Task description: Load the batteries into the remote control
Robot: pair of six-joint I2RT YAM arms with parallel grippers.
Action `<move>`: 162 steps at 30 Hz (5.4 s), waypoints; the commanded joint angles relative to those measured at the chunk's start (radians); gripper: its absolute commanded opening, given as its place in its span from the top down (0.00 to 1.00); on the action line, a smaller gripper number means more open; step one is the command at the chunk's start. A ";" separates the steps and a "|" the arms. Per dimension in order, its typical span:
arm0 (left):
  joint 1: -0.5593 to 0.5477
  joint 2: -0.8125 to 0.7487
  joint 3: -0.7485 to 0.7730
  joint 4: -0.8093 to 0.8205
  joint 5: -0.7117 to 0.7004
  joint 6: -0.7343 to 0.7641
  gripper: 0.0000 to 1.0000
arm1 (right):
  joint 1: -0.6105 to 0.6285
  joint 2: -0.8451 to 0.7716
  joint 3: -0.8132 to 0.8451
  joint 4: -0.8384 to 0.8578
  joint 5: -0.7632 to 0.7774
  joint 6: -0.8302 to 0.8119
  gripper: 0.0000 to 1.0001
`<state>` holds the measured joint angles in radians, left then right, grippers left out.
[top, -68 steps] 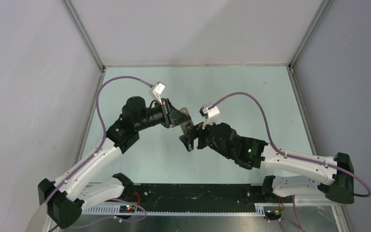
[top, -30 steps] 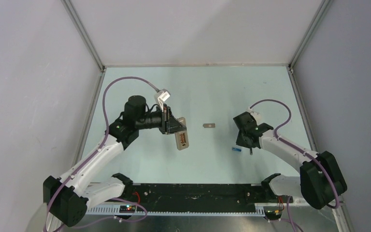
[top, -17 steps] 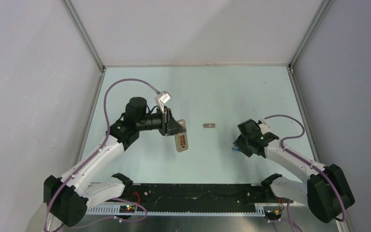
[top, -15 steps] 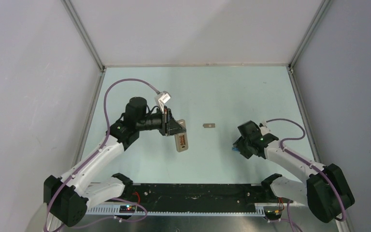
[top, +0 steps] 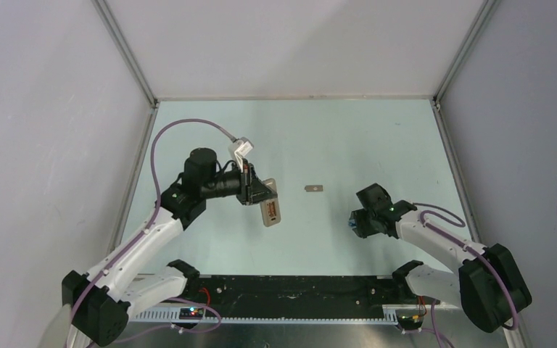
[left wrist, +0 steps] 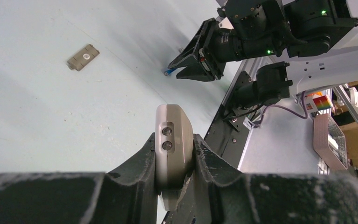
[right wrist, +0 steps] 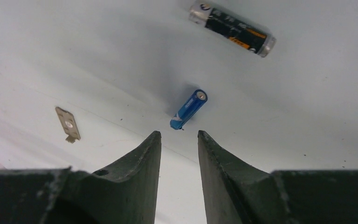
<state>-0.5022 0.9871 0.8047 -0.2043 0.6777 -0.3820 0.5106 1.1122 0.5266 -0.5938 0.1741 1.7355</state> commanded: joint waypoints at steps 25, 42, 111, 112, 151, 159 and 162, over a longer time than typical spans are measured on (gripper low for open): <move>0.026 -0.042 -0.037 0.025 -0.054 0.009 1.00 | -0.106 0.169 0.073 -0.239 0.007 0.241 0.67; 0.032 -0.045 -0.045 0.026 -0.063 0.003 1.00 | -0.170 0.332 0.159 -0.199 -0.003 0.086 0.55; -0.090 0.152 0.043 0.025 0.051 -0.452 1.00 | 0.822 -0.179 0.228 0.677 0.305 -1.328 1.00; -0.090 0.152 0.044 0.025 0.053 -0.453 1.00 | 0.822 -0.174 0.228 0.680 0.308 -1.325 1.00; -0.093 0.091 0.049 0.026 -0.008 -0.287 1.00 | 0.774 -0.012 0.228 0.510 0.165 -1.216 1.00; -0.093 0.075 0.048 0.026 -0.022 -0.277 1.00 | 0.772 0.017 0.228 0.482 0.151 -1.210 1.00; -0.093 0.077 0.051 0.026 -0.026 -0.278 1.00 | 0.771 0.028 0.228 0.477 0.139 -1.215 1.00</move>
<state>-0.5930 1.1118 0.8303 -0.2829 0.6346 -0.6445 1.2785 1.1061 0.7490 -0.0101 0.3645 0.5217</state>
